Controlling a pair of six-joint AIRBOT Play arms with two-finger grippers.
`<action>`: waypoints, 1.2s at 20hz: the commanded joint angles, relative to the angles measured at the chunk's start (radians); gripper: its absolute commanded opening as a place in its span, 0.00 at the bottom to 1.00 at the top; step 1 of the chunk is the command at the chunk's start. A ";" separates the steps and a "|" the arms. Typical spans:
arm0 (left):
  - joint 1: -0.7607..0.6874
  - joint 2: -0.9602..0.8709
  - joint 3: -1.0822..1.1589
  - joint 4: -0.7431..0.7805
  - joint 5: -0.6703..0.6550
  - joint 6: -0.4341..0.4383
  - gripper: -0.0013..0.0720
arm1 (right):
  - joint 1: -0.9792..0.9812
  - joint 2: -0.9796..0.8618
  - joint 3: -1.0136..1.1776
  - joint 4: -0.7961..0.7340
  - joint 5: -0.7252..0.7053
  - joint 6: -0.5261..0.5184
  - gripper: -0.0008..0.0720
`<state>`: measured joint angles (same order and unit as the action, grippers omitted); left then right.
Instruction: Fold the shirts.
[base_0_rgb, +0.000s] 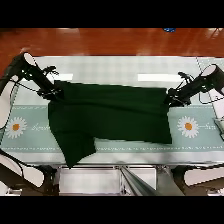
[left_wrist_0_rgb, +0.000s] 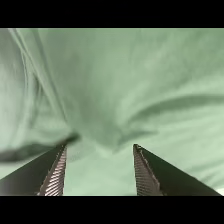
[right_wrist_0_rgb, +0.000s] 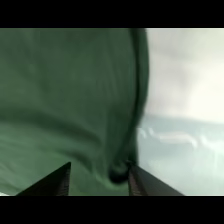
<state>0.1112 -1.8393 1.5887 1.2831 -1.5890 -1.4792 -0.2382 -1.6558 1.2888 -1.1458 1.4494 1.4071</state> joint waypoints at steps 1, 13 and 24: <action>0.049 0.086 -0.017 0.015 -0.046 -0.021 0.71 | -0.043 0.102 -0.003 -0.146 0.050 0.042 0.58; 0.528 0.584 -0.957 -0.185 0.252 0.196 0.71 | -0.151 0.778 -0.763 0.209 -0.307 -0.037 0.58; 0.194 0.557 -1.151 -0.362 0.475 0.192 0.11 | -0.224 0.806 -0.751 0.257 -0.241 -0.040 0.58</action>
<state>0.3882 -1.2766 0.4625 0.9611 -1.2736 -1.2671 -0.4164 -0.8539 0.5194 -0.8726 1.1656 1.3689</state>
